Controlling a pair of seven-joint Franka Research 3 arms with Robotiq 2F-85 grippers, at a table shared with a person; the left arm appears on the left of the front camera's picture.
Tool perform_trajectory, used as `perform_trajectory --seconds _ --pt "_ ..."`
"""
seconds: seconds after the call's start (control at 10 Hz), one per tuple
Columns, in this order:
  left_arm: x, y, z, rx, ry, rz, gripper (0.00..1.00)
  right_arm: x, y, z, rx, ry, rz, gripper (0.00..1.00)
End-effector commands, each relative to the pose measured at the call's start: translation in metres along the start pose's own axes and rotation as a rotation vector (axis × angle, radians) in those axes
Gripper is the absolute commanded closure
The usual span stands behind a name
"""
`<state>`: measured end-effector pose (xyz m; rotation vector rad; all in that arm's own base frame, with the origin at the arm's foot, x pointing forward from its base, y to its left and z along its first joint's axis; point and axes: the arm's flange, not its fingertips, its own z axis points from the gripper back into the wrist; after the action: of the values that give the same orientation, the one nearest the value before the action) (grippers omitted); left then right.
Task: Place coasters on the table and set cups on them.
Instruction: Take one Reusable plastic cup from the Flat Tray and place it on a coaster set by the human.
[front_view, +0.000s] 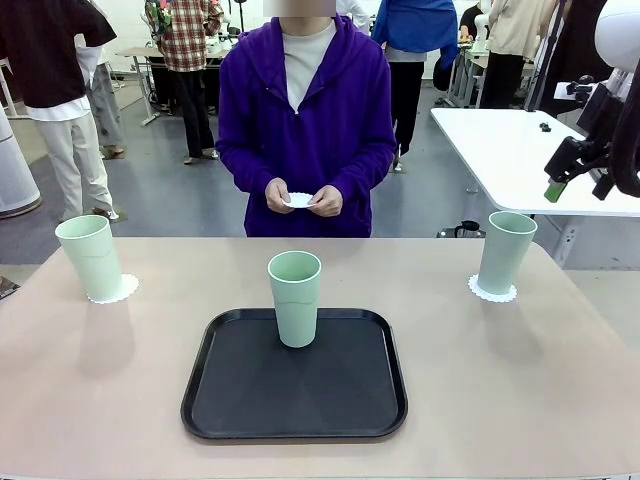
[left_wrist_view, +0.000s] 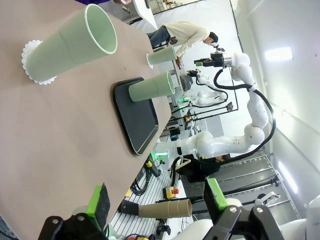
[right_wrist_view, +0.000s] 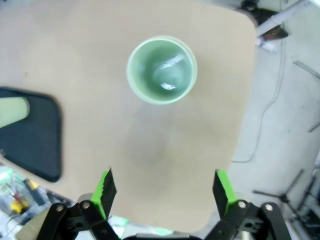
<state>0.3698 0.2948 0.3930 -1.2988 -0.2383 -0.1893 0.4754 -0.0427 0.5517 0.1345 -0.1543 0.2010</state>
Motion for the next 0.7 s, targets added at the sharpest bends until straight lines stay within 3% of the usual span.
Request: perform_trajectory --seconds 0.0,0.3,0.6 --pt "0.0 -0.002 0.001 0.011 -0.001 0.004 0.0 -0.026 -0.028 0.022 0.289 0.007 -0.125 0.0" --pt "0.0 -0.002 0.001 0.011 -0.001 0.004 0.0 -0.069 -0.09 0.02 0.678 0.014 -0.278 0.0" --pt "0.0 -0.002 0.001 0.011 -0.001 0.004 0.0 -0.116 -0.132 -0.008 0.874 -0.036 -0.3 0.0"
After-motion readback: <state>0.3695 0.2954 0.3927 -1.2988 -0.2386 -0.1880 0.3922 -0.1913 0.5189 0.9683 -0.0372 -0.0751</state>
